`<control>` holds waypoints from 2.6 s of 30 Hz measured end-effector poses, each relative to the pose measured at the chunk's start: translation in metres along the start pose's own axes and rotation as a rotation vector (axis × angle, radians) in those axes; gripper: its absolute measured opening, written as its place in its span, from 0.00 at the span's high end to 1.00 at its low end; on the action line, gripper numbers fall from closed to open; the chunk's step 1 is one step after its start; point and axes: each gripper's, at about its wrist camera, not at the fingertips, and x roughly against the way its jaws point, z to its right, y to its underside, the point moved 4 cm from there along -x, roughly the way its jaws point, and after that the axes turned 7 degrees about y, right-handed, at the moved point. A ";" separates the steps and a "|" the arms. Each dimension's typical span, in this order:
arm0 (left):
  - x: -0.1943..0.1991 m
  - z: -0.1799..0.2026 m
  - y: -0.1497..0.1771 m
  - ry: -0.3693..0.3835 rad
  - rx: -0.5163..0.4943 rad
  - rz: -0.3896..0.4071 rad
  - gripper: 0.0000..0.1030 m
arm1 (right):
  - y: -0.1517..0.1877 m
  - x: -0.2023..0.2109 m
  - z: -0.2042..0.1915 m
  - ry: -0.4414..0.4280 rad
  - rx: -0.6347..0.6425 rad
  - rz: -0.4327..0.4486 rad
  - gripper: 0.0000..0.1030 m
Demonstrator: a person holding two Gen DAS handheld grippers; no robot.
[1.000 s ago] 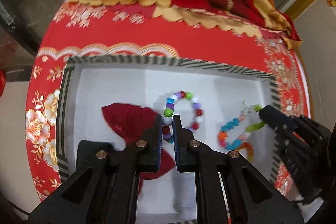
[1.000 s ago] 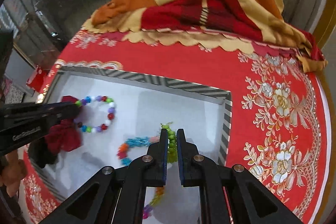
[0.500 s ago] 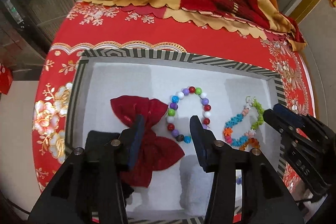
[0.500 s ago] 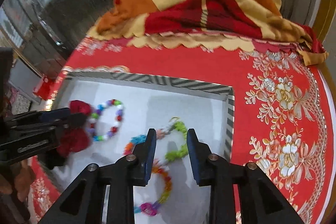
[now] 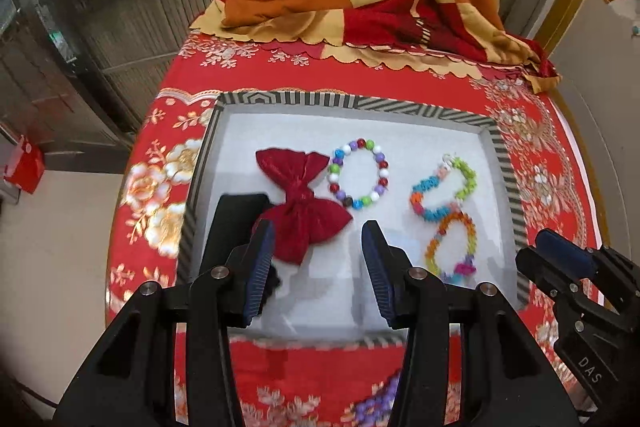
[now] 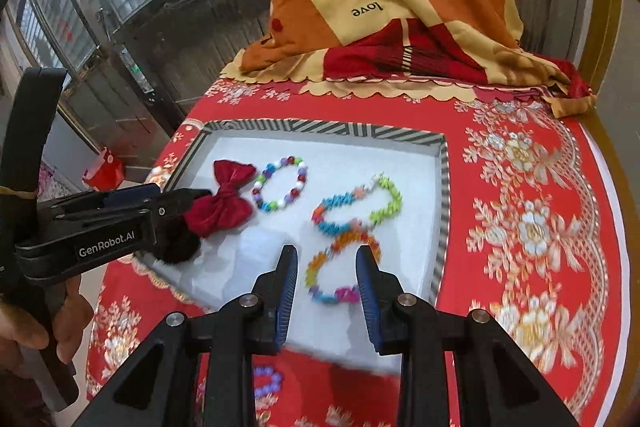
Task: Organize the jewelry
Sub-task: 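Withdraw both grippers toward the purple bracelet and grey hair tie, then grasp the grey braided hair tie with the right gripper while the left gripper approaches the purple bracelet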
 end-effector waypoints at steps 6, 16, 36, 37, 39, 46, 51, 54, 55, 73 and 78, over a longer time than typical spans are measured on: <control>0.020 0.001 0.027 -0.008 0.006 0.014 0.57 | 0.026 0.023 -0.005 0.008 0.010 0.005 0.72; 0.044 0.003 0.064 -0.019 0.032 0.030 0.57 | 0.059 0.048 -0.007 0.019 0.009 -0.001 0.66; 0.074 0.002 0.102 -0.019 0.073 0.041 0.57 | 0.088 0.068 -0.014 0.024 0.037 -0.012 0.61; 0.074 0.001 0.102 -0.013 0.077 0.036 0.57 | 0.091 0.067 -0.014 0.023 0.038 -0.015 0.61; 0.073 -0.002 0.105 -0.002 0.084 0.024 0.57 | 0.098 0.064 -0.014 0.015 0.045 -0.030 0.61; 0.059 -0.013 0.113 0.014 0.124 -0.034 0.57 | 0.122 0.038 -0.014 0.007 0.058 -0.114 0.61; 0.049 -0.013 0.118 0.027 0.118 -0.067 0.57 | 0.129 0.024 -0.017 -0.006 0.073 -0.153 0.61; 0.045 -0.013 0.119 0.035 0.127 -0.084 0.57 | 0.130 0.017 -0.023 -0.019 0.091 -0.168 0.61; 0.043 -0.013 0.119 0.037 0.124 -0.090 0.57 | 0.130 0.015 -0.025 -0.023 0.095 -0.171 0.61; 0.020 -0.018 0.118 0.066 0.115 -0.163 0.56 | 0.116 -0.051 -0.037 0.008 0.180 -0.260 0.61; 0.019 -0.024 0.115 0.066 0.126 -0.163 0.57 | 0.111 -0.051 -0.040 0.010 0.172 -0.265 0.61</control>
